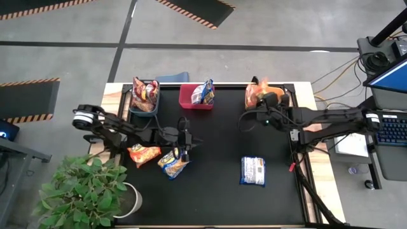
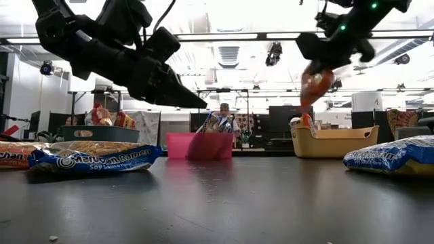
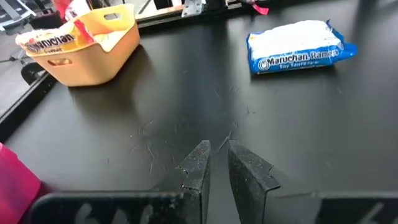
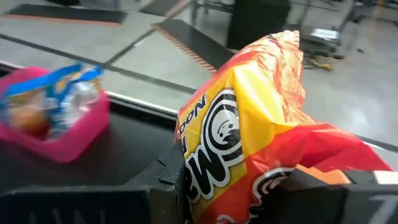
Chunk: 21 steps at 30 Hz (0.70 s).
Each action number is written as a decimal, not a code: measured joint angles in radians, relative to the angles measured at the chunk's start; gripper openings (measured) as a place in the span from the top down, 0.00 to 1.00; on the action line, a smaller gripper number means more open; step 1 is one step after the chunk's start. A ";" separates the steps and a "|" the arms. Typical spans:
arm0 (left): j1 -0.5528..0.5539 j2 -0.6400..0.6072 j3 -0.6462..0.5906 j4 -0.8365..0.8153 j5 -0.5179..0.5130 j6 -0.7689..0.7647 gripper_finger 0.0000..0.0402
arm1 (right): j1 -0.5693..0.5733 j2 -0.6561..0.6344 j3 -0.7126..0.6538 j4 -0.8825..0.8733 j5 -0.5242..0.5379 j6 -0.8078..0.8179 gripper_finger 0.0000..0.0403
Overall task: Sort Maruchan noodles
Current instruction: Put the orange noodle pack into the yellow bin
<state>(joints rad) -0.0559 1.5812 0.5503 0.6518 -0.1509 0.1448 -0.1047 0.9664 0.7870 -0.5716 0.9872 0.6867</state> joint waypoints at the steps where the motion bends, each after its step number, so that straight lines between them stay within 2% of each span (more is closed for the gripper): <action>1: 0.000 0.005 0.000 0.000 0.000 0.000 0.91 | -0.014 -0.001 0.002 -0.014 0.001 0.008 0.76; 7: 0.000 0.036 0.000 0.005 0.000 -0.008 0.91 | -0.132 0.021 -0.009 -0.021 0.009 0.002 0.76; 12: 0.000 0.039 0.000 0.007 0.000 -0.023 0.91 | -0.228 0.090 -0.036 -0.023 0.008 0.007 0.76; 21: 0.000 0.039 0.000 0.007 0.000 -0.023 0.91 | -0.256 0.240 -0.051 -0.005 0.047 0.141 0.74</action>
<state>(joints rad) -0.0559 1.6207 0.5503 0.6588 -0.1505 0.1219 -0.3607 1.2060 0.7364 -0.5771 1.0343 0.8278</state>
